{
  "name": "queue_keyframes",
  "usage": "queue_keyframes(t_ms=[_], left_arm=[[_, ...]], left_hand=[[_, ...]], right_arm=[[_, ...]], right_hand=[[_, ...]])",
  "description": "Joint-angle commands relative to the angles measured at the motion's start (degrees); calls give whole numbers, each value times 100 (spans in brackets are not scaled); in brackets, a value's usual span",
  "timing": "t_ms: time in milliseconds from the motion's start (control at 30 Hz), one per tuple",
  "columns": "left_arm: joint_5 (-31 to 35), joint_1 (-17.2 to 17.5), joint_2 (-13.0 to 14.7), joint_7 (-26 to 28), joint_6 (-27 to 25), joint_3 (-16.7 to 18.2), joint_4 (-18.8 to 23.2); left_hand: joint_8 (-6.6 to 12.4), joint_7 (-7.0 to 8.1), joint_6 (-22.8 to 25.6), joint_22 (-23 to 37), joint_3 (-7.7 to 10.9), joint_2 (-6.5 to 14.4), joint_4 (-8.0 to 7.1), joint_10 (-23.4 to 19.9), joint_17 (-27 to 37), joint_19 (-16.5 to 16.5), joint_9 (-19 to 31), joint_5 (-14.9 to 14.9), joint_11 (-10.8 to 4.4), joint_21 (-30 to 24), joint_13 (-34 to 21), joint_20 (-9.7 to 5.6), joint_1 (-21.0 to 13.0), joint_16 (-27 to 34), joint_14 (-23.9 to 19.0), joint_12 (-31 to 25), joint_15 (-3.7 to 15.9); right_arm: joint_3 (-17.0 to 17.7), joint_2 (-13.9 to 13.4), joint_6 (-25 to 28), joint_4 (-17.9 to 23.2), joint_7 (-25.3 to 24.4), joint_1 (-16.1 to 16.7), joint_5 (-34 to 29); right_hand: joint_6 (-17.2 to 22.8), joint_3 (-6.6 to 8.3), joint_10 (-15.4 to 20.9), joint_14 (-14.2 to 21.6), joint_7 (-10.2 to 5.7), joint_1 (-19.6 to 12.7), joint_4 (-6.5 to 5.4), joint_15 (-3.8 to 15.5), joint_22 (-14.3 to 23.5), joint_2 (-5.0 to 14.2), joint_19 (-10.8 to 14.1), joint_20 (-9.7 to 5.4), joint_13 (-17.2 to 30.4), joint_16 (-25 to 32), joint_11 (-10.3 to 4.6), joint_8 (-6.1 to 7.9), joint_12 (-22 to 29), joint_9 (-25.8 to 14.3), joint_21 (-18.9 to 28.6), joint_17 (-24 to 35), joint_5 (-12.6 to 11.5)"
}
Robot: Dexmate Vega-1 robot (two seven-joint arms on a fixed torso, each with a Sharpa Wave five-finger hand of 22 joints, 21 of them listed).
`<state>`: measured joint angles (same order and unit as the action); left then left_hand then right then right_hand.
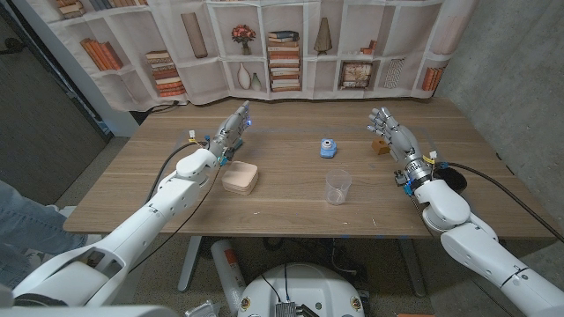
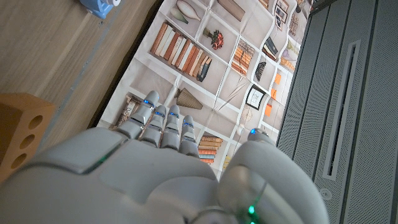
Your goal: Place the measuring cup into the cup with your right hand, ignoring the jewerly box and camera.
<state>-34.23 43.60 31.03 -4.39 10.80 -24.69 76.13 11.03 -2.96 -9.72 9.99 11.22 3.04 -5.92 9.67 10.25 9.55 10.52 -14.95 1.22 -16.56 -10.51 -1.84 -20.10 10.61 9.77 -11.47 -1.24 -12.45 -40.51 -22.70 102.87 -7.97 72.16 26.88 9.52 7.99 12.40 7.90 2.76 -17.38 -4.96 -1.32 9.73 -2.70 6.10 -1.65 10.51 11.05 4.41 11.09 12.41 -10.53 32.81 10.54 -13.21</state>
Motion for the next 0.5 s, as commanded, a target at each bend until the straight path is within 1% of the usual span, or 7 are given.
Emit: queue_keyframes(t_ms=[33,500], left_arm=[[48,-7,6,49,-20,-21,75],[108,-112,-60,31,-71,-107,54]], left_hand=[[15,29,-52,32,-4,17,19,141,19,775,25,12,6,7,-21,9,-36,9,481,-21,-31],[16,39,-51,34,-8,27,25,134,19,767,25,25,-2,25,-22,32,-44,10,477,-24,-27]], right_arm=[[133,-69,-128,38,45,240,-53],[229,-48,-234,70,-13,481,-144]], right_hand=[[53,3,27,40,-29,-16,39,-9,16,5,73,-7,11,41,-8,19,32,-25,-28,9,-21],[77,-6,50,54,-38,-13,47,-1,17,9,108,-3,11,39,-2,24,34,-26,-62,8,-22]])
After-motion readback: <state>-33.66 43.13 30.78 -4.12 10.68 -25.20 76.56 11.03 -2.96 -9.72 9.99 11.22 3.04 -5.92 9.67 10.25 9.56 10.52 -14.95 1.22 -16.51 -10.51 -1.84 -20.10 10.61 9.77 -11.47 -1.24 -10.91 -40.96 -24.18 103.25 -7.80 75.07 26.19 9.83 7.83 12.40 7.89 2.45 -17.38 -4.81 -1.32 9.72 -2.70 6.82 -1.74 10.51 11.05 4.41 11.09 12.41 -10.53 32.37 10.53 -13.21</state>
